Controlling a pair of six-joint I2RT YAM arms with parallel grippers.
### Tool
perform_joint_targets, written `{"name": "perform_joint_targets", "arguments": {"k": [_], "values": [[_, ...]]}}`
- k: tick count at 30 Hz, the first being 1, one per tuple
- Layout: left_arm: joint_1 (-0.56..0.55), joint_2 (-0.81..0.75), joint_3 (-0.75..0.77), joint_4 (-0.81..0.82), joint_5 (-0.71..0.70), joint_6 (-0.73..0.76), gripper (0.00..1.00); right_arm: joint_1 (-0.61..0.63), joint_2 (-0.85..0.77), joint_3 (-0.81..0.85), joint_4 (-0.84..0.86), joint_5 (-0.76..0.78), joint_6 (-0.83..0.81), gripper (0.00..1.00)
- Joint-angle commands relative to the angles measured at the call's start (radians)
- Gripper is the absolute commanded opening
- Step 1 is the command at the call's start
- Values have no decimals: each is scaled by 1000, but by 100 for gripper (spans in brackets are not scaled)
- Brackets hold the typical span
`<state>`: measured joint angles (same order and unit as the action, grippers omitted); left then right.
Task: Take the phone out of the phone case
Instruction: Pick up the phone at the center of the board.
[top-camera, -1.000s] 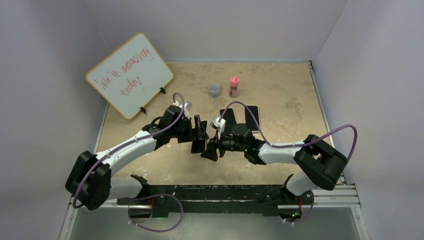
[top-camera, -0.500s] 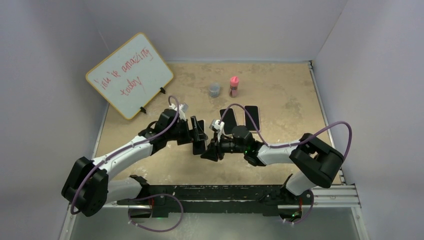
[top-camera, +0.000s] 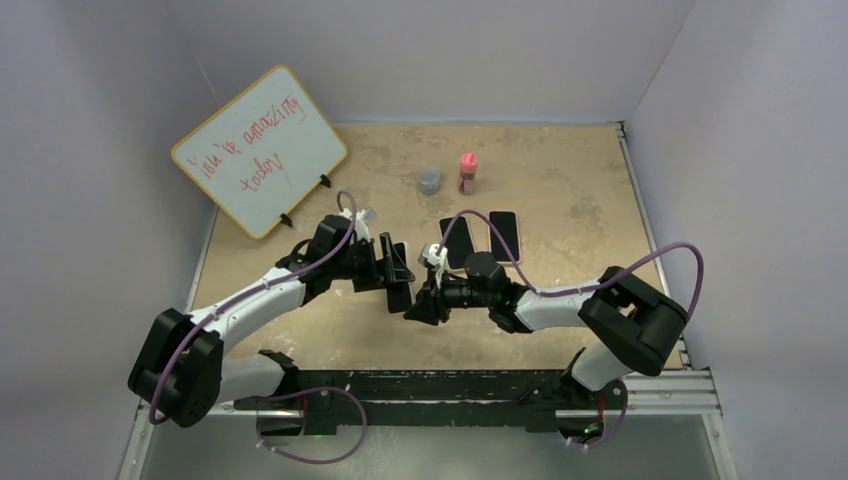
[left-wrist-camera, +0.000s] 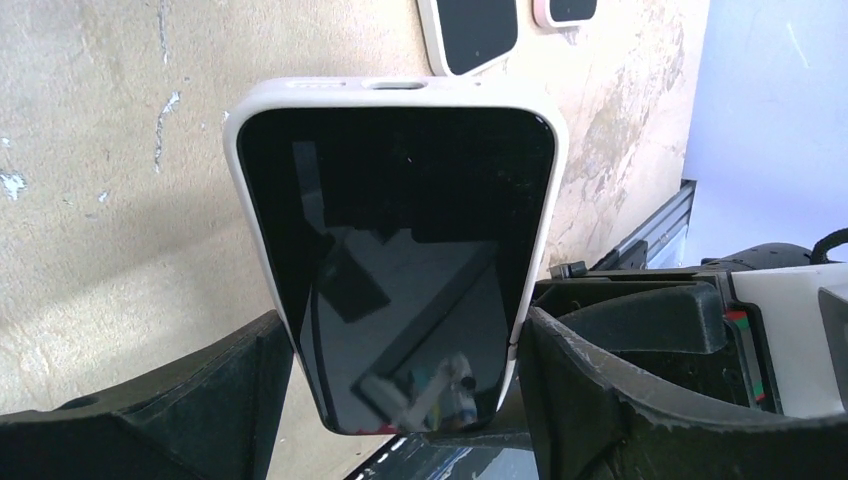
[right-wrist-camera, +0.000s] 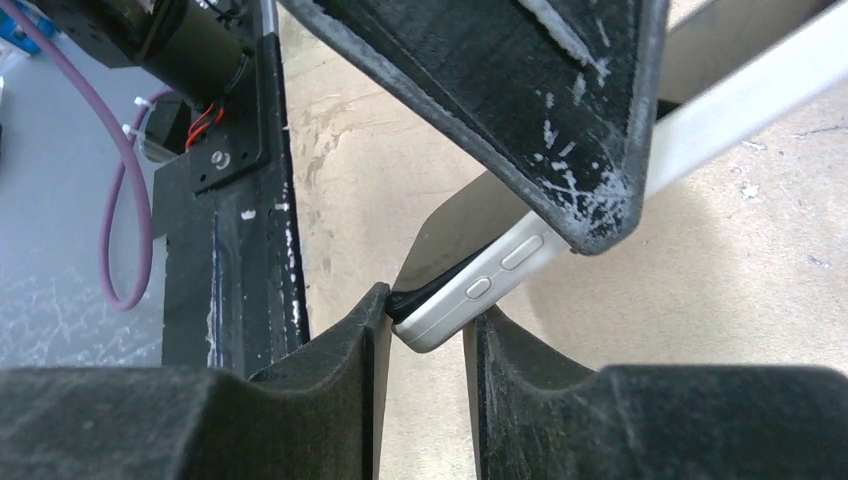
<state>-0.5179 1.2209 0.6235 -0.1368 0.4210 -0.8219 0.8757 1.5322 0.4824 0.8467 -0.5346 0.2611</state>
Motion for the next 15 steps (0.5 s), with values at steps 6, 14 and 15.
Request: {"name": "perform_joint_targets", "arguments": {"k": [6,14,15], "values": [[-15,28,68,-56,91,51,13,-11,-27,65,73,-9,-129,52],[-15,36,77,-61,105,72,13,-10,-13,62,111,-18,-144,53],[-15,37,80,-66,104,76,13,-9,-12,60,121,-25,-149,53]]}}
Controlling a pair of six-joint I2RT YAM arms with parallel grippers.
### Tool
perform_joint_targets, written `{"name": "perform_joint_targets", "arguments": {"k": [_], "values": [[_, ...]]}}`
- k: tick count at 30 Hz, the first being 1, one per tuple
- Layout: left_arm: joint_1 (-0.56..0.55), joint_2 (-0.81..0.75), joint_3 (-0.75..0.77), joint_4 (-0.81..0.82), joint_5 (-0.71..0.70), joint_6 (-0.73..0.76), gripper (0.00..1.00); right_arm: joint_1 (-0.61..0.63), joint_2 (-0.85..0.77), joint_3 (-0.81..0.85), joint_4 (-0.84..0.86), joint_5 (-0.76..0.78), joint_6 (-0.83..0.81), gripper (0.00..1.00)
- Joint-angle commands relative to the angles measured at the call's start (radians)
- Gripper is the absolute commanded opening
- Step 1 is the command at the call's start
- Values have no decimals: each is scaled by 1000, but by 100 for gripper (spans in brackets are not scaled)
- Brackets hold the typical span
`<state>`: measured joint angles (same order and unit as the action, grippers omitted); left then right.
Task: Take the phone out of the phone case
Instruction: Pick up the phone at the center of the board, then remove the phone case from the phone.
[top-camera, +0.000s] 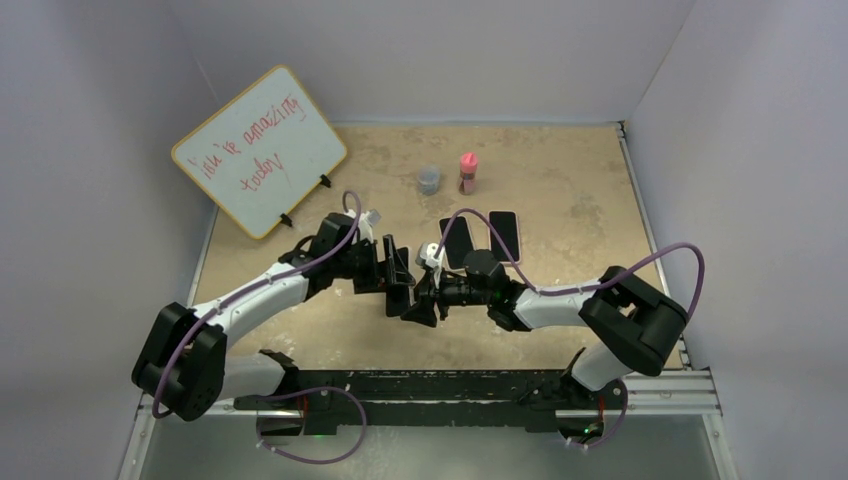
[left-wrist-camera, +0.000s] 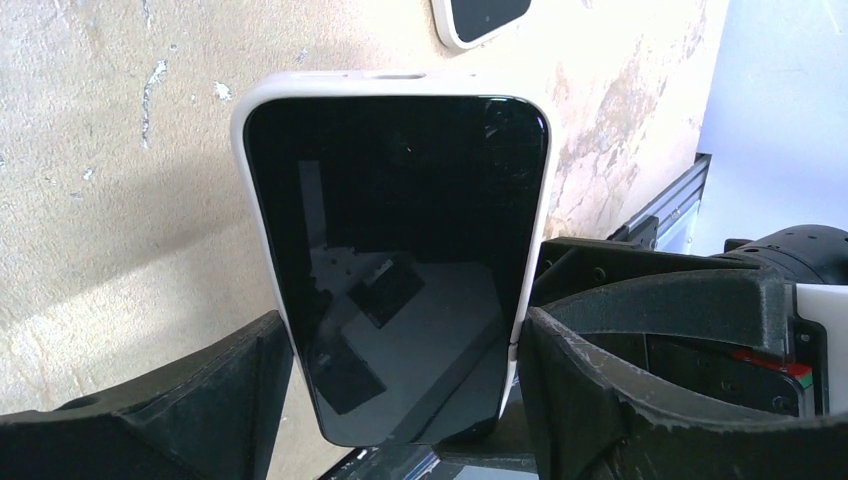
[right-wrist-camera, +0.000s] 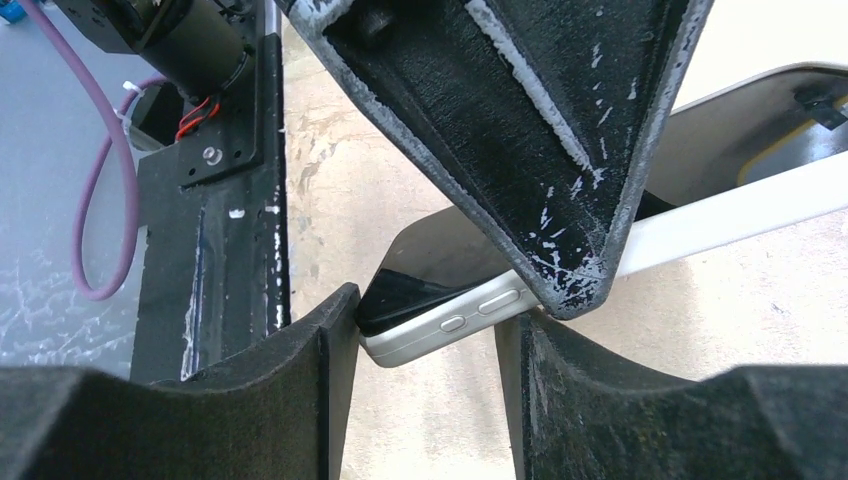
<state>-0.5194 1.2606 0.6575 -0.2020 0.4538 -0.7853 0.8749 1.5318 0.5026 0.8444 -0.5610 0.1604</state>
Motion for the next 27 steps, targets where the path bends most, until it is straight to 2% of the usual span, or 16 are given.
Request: {"name": "perform_joint_targets", "arguments": {"k": [1,9,15,27], "values": [[-13,-1,48,-3,74,44,13,-8,-10,38,137,-6,-52,53],[-7,17,63,-14,83,61,13,-9,8,39,176,-81,-61,59],[-7,17,70,-20,89,67,13,-8,17,43,187,-71,-63,59],[-5,23,74,-31,115,88,13,-9,30,59,191,-107,-94,38]]}}
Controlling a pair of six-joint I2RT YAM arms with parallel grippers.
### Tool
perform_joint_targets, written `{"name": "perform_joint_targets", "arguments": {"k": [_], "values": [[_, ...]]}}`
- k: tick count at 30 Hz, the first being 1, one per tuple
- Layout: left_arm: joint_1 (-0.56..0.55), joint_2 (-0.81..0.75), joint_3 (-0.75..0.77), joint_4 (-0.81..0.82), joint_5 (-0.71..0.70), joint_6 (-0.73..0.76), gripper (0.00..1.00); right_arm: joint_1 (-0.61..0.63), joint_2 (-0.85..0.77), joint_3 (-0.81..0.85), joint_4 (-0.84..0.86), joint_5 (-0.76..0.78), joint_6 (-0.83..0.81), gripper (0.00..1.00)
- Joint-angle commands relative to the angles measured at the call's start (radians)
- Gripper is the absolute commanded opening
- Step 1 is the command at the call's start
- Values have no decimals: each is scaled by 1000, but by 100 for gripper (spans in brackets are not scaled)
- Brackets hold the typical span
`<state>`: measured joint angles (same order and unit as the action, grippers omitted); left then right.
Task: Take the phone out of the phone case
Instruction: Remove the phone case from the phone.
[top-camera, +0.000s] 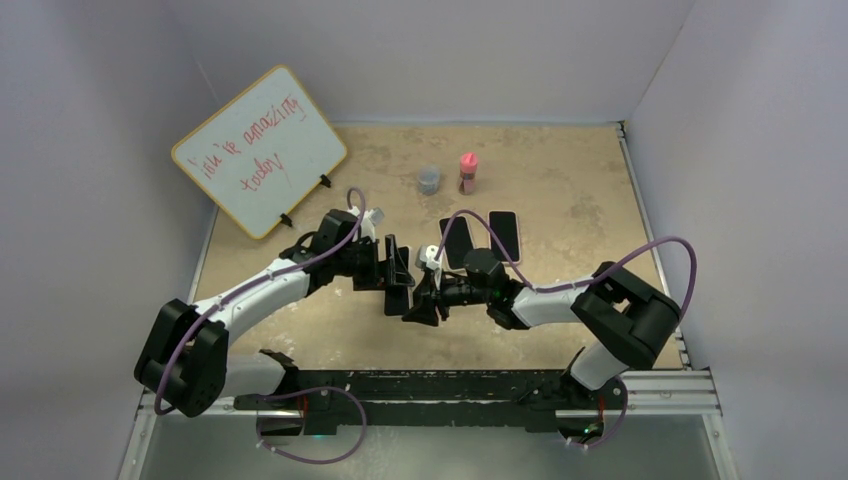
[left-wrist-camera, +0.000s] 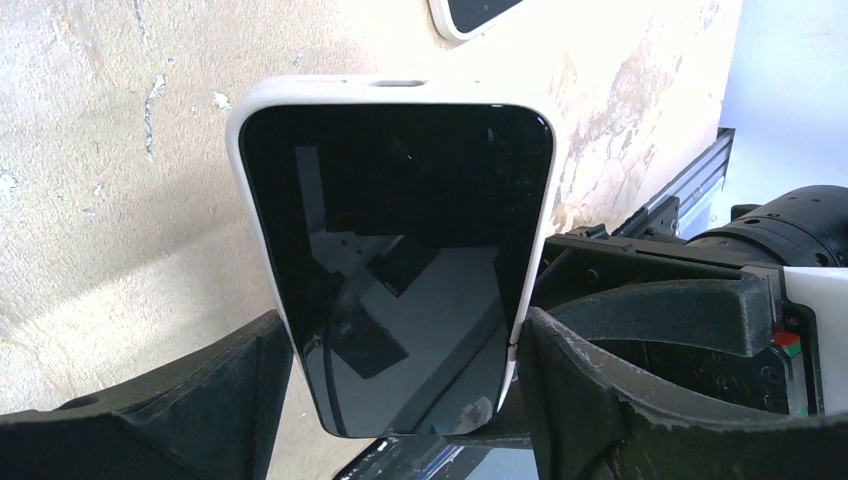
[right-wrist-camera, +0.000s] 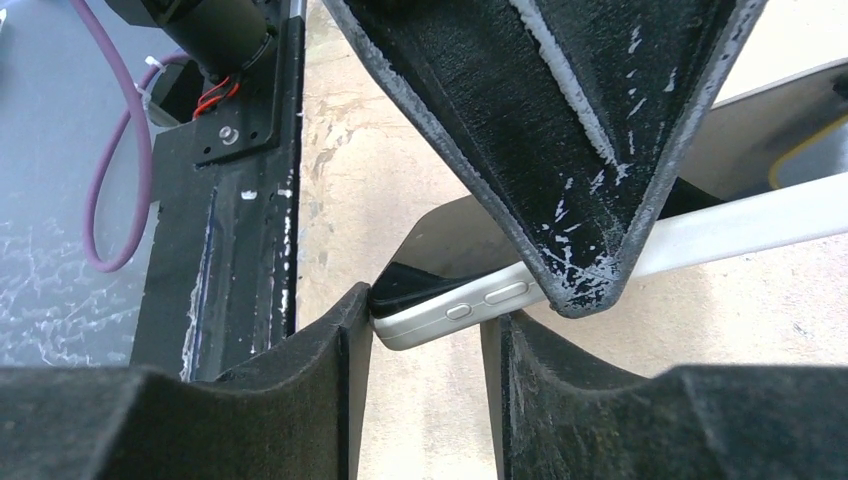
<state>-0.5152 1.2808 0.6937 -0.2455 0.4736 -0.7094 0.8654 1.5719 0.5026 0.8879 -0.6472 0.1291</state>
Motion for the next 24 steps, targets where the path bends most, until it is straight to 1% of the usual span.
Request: {"name": "perform_joint_targets", "arguments": {"k": [1,4,10,14,19,24], "values": [[-9,4,38,11,96,15,13,0,-12,60,149,-26,-67,38],[-9,10,38,11,100,20,13,2,-17,61,152,-37,-69,40],[-8,24,46,13,104,25,13,2,-25,63,164,-45,-72,51],[-8,22,46,9,99,24,13,3,-26,65,171,-39,-71,52],[-9,7,44,0,84,18,12,2,-26,63,179,-1,-56,52],[-9,-18,30,8,51,-12,10,2,-36,48,230,71,31,60]]}}
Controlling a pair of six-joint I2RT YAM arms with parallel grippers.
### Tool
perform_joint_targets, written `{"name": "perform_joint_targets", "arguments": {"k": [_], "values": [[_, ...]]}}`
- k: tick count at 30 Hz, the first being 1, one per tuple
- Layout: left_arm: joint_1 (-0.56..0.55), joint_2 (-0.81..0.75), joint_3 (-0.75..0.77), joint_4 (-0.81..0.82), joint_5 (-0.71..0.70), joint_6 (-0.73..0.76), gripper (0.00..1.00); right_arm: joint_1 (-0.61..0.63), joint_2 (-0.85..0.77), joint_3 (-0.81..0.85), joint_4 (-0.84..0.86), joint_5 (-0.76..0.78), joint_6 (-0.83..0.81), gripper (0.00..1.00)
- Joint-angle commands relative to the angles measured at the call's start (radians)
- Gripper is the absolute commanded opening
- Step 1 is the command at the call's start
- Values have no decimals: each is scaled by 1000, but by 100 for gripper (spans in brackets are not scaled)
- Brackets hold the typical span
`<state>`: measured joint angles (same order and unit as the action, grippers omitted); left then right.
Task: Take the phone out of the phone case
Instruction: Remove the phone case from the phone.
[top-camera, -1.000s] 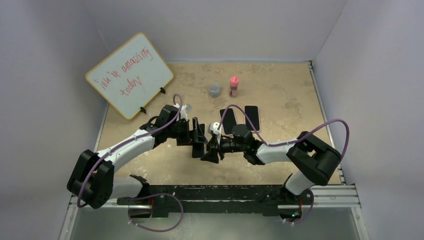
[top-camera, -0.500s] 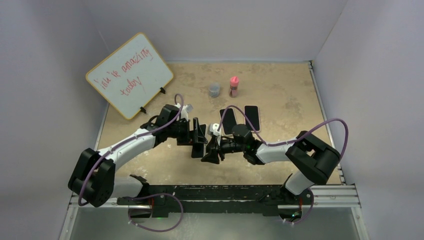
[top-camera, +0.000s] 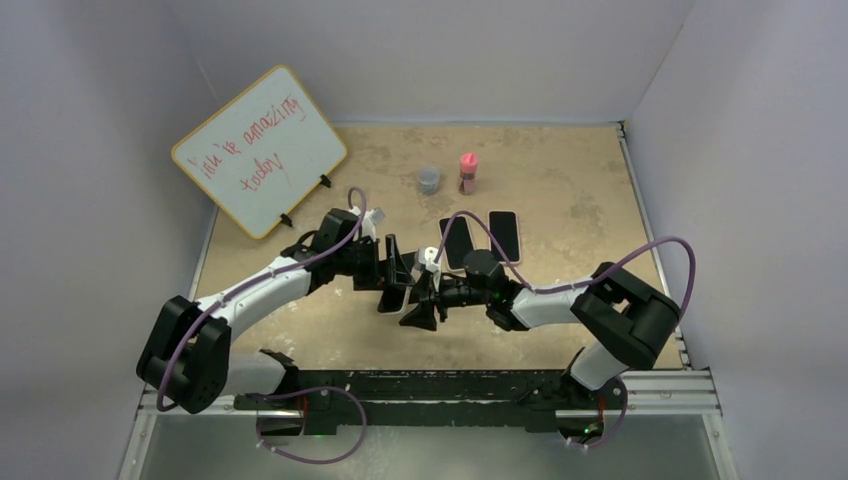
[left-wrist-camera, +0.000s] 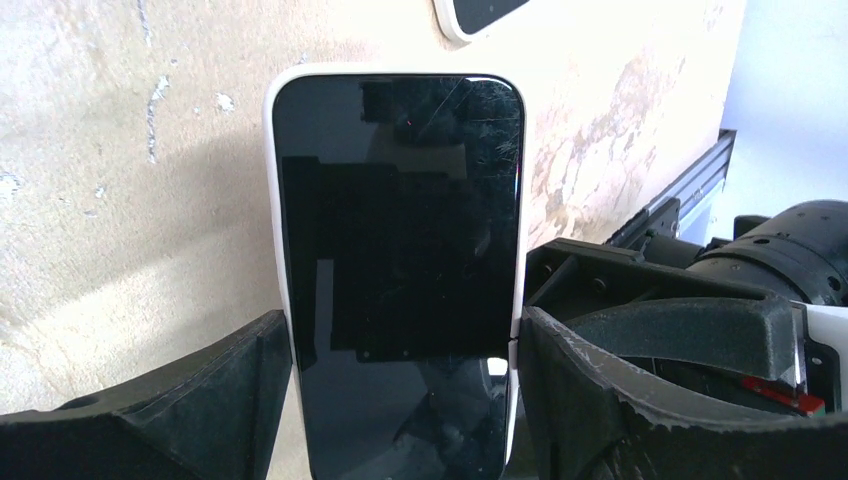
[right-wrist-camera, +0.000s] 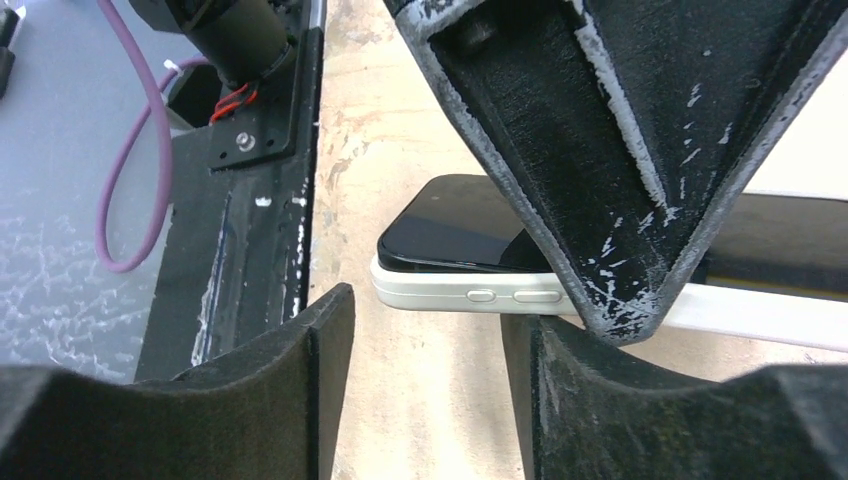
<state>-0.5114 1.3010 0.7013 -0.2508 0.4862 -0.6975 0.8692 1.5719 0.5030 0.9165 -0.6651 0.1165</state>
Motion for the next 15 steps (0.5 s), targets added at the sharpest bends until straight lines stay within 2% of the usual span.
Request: {"name": "perform_joint_targets", "arguments": {"k": [1,9,15], "values": [[-13,-43,16,24,32,-37,9,-2,-36,43,216,105,66,61],[-15,-85,-46,99,9,-135,7,-1,-21,37,247,221,180,63],[-14,-91,-52,115,25,-148,5,-2,-2,31,279,233,189,55]]}}
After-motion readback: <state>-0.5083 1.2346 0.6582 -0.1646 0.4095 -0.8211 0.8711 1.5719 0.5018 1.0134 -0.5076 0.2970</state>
